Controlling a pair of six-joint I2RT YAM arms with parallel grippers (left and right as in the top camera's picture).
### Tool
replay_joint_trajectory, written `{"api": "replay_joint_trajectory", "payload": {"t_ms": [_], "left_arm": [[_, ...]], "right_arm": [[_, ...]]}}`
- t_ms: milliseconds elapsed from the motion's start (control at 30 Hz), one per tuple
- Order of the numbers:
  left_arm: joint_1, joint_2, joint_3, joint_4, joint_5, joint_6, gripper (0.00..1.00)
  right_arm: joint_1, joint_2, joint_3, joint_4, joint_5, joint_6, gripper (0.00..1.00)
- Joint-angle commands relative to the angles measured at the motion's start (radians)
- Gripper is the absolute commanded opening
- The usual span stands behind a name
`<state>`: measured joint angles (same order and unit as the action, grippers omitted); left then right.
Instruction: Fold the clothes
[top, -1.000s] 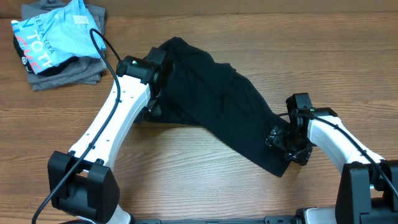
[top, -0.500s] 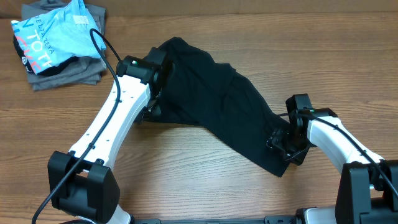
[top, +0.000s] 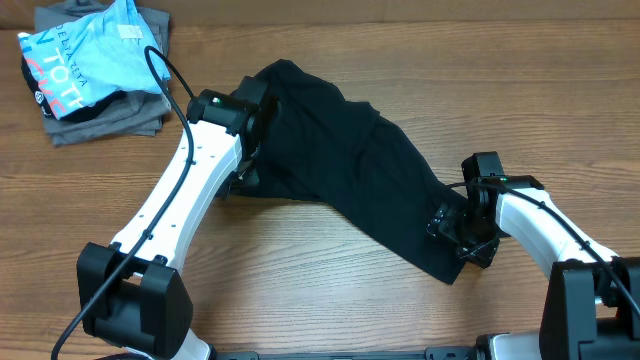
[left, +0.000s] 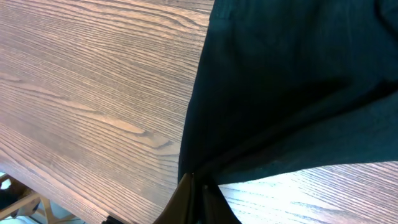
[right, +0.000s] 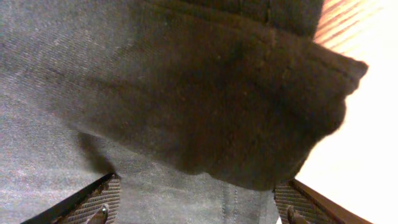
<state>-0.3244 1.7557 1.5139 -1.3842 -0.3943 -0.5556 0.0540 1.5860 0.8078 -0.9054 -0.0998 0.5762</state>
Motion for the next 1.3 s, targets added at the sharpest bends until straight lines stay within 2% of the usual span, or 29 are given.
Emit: {"api": "replay_joint_trajectory", "payload": {"t_ms": [0,67,167,267,433,467,933,1100,1267], "left_arm": [[0.012,-0.023,-0.006,-0.002,-0.024,-0.012,0.05],[0.012,-0.023,-0.006,-0.002,-0.024,-0.012,0.04],[0.012,-0.023,-0.006,-0.003,-0.024,-0.012,0.04],[0.012,-0.023,-0.006,-0.003,-0.024,-0.012,0.04],[0.012,-0.023,-0.006,-0.003,-0.024,-0.013,0.04],[0.012,-0.023,-0.006,-0.003,-0.024,-0.012,0.04],[0.01,-0.061,0.035,-0.093,-0.024,-0.029,0.04],[0.01,-0.187,0.08,-0.113,-0.023,-0.028,0.04],[0.01,-0.386,0.1,-0.114,-0.024,-0.028,0.04]], "right_arm": [[-0.004,0.004,-0.031,0.028,-0.032,0.013,0.82],[-0.004,0.008,-0.043,0.038,-0.033,0.031,0.81],[-0.004,0.01,-0.047,0.041,-0.033,0.035,0.69],[-0.004,0.01,-0.046,0.04,-0.028,0.052,0.51],[-0.005,0.01,-0.006,0.001,-0.002,0.057,0.07],[-0.005,0.01,0.006,-0.011,0.006,0.058,0.04],[-0.005,-0.007,0.24,-0.228,0.092,0.072,0.04],[-0.005,-0.032,0.364,-0.314,0.1,0.068,0.07],[-0.005,-0.082,0.505,-0.394,0.1,0.045,0.08]]}}
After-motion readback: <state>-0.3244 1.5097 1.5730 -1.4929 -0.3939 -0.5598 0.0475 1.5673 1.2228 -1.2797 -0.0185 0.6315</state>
